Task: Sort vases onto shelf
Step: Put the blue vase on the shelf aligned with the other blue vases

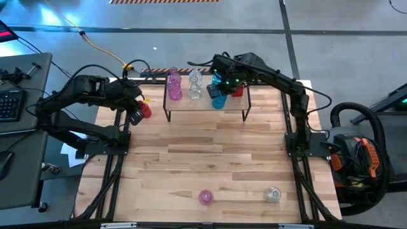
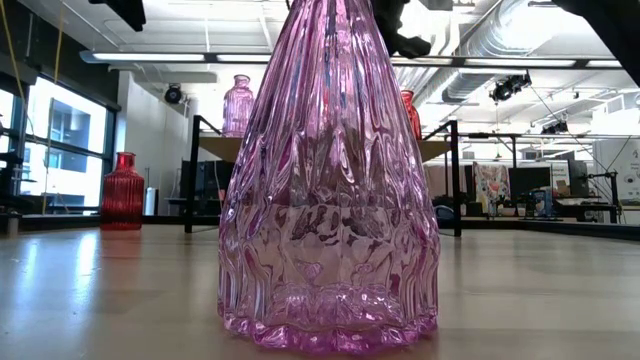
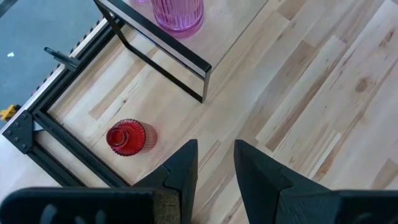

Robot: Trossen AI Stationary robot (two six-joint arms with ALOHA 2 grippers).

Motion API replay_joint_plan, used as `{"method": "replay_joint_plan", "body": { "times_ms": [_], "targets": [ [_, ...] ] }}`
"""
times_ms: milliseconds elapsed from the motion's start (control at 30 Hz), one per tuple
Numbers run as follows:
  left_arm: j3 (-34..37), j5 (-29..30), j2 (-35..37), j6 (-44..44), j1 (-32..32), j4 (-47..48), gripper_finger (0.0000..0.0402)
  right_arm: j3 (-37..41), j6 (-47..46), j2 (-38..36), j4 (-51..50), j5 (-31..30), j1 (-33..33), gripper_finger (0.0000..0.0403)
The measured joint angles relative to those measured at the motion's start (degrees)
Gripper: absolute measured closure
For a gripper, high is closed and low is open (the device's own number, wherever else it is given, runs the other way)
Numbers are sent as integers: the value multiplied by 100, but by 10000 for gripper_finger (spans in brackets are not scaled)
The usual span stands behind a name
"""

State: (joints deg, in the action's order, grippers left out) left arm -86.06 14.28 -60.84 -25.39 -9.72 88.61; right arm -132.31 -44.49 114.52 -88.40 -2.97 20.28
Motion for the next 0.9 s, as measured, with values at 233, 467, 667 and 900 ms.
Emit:
{"method": "replay_joint_plan", "body": {
  "times_ms": [233, 467, 667, 900],
  "targets": [
    [0, 0, 0, -2, 0, -1, 305, 0, 105, 2, -7, -1, 47, 402],
    [0, 0, 0, -2, 0, -1, 305, 0, 107, 4, -7, -3, 48, 390],
    [0, 0, 0, -2, 0, -2, 305, 2, 107, 15, -32, -21, 49, 344],
    [0, 0, 0, -1, 0, -23, 305, 2, 107, 15, 63, -16, 50, 320]
  ]
}}
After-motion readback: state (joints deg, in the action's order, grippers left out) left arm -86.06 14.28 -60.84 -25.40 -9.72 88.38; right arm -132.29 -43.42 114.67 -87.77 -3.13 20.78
